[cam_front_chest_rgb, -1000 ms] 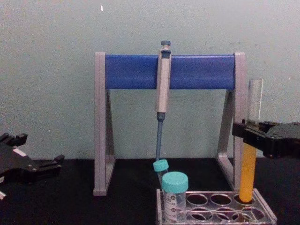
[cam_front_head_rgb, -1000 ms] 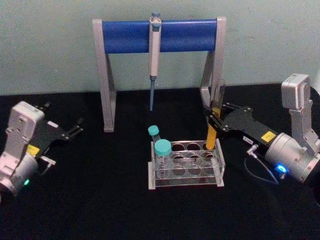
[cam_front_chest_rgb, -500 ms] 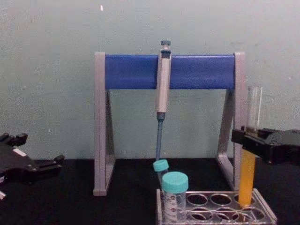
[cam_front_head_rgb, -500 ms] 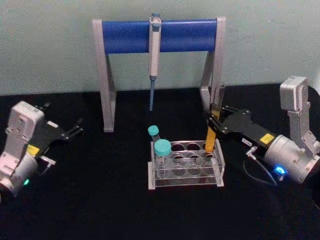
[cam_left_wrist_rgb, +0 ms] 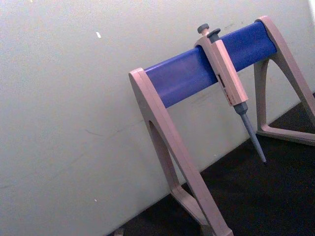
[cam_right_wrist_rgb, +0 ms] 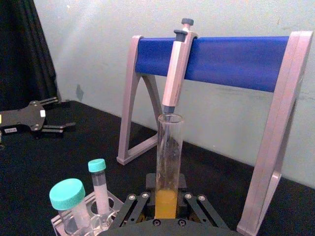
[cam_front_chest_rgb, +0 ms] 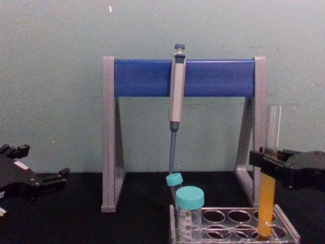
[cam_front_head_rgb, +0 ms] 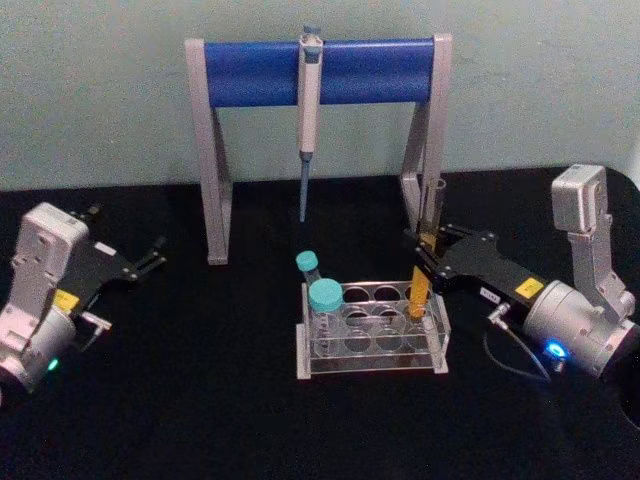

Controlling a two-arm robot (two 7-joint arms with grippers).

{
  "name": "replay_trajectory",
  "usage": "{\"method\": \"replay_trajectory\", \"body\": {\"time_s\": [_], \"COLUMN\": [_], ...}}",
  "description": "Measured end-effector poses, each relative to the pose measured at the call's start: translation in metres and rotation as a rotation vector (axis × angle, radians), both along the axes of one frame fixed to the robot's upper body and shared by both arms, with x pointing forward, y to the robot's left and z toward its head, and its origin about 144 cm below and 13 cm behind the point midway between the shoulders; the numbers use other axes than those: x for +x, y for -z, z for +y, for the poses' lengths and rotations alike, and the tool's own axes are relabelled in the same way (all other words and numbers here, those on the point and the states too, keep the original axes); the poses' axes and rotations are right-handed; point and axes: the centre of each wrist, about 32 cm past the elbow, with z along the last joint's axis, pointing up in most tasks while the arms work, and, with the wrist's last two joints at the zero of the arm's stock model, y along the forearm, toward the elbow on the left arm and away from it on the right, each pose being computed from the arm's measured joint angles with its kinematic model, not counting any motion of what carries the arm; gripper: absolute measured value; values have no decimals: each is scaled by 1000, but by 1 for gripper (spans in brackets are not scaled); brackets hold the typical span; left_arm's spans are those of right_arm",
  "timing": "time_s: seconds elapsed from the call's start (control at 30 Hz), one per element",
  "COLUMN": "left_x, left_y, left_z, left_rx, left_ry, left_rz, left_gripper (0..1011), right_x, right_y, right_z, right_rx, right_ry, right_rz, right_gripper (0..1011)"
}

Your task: Pick up the test tube from the test tube rack, shake it, then place it back into the test tube rack.

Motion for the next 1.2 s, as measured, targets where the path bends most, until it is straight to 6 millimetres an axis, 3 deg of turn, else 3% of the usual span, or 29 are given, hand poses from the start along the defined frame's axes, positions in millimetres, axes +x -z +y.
{"method": "replay_trajectory", "body": {"time_s": [1.2], "left_x": [0], "left_y": [0], "left_z": [0], "left_rx": [0], "left_ry": [0], "left_rz": [0], "left_gripper": [1001], "right_x": [0], "right_y": [17], "right_z": [4], "right_rx": [-43], "right_ry": [18], "right_rz": [46], "right_gripper": [238]}}
